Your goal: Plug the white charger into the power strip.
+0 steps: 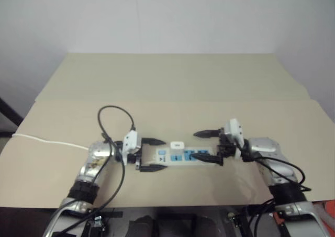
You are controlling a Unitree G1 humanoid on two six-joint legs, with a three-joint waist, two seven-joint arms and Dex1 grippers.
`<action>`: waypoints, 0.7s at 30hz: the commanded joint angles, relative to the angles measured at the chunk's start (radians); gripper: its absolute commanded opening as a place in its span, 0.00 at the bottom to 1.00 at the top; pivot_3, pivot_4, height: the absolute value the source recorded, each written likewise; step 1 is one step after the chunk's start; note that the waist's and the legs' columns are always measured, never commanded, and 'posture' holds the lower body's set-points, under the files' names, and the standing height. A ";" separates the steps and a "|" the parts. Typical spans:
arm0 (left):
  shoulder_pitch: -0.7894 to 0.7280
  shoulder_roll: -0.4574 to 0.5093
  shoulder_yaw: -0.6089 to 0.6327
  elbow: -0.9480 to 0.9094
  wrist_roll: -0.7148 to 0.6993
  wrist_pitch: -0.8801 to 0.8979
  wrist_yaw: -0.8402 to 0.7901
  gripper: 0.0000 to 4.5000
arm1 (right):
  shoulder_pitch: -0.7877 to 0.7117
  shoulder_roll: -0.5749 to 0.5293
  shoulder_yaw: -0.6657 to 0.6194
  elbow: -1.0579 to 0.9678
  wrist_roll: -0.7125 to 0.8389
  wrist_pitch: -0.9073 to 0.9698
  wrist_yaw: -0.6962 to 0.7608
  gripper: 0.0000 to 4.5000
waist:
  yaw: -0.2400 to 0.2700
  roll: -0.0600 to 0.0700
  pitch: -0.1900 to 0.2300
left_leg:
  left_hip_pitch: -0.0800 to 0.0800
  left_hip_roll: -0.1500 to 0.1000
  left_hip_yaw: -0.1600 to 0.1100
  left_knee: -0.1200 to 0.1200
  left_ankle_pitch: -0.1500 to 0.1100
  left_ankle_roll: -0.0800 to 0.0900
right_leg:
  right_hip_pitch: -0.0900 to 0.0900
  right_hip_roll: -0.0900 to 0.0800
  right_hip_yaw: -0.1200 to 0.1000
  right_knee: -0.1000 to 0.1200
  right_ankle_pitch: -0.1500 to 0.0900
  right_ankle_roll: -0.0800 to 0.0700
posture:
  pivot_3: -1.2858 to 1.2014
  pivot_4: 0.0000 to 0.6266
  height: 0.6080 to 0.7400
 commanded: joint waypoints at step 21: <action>-0.016 0.457 0.193 -0.081 -0.089 0.078 -0.202 0.99 | 0.528 -0.483 -0.656 -0.241 0.047 -0.021 0.088 1.00 | 0.009 0.000 0.009 | 0.001 0.001 0.002 -0.001 0.000 0.000 | 0.000 0.000 0.001 0.000 -0.001 0.000 | 0.52 0.24 1.00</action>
